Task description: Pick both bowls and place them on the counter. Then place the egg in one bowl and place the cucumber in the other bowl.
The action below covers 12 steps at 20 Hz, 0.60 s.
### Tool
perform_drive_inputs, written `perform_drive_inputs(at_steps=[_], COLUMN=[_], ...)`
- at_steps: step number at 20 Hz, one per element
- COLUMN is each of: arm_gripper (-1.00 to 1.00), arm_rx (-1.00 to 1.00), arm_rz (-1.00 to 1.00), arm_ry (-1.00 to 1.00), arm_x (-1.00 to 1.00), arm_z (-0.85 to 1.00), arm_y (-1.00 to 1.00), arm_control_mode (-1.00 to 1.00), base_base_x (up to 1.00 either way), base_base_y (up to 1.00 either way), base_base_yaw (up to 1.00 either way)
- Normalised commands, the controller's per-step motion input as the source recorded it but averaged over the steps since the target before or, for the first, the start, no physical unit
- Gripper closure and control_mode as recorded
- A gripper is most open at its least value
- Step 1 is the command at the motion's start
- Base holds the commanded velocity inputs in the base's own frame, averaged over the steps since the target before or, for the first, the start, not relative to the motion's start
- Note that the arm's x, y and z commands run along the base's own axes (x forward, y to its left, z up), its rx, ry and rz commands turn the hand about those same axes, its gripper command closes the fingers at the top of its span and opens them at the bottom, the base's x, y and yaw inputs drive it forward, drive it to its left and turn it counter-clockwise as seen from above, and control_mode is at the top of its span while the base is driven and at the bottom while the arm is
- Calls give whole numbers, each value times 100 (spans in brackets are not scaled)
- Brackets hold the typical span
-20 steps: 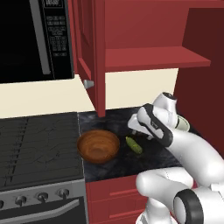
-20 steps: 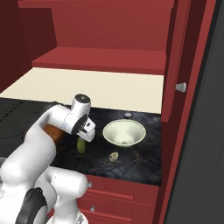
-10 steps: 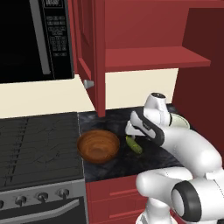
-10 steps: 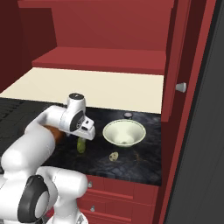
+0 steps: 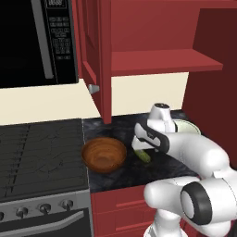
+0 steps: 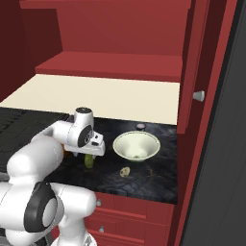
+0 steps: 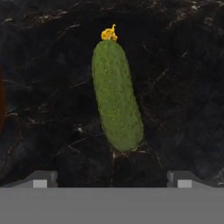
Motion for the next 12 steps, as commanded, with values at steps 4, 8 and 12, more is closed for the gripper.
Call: perform_drive_inputs(at_steps=[4, 8, 12], arm_gripper=[-100, -100, -100], arm_rx=[0, 0, 0], arm_rz=[13, 7, 3], arm_ry=[-1, -1, 0], arm_x=[10, 20, 27], arm_z=[-16, -2, 0], arm_y=[-1, -1, 0], arm_control_mode=[-100, -100, -100], base_base_x=[0, 0, 0], base_base_y=[0, 0, 0], base_base_yaw=[0, 0, 0])
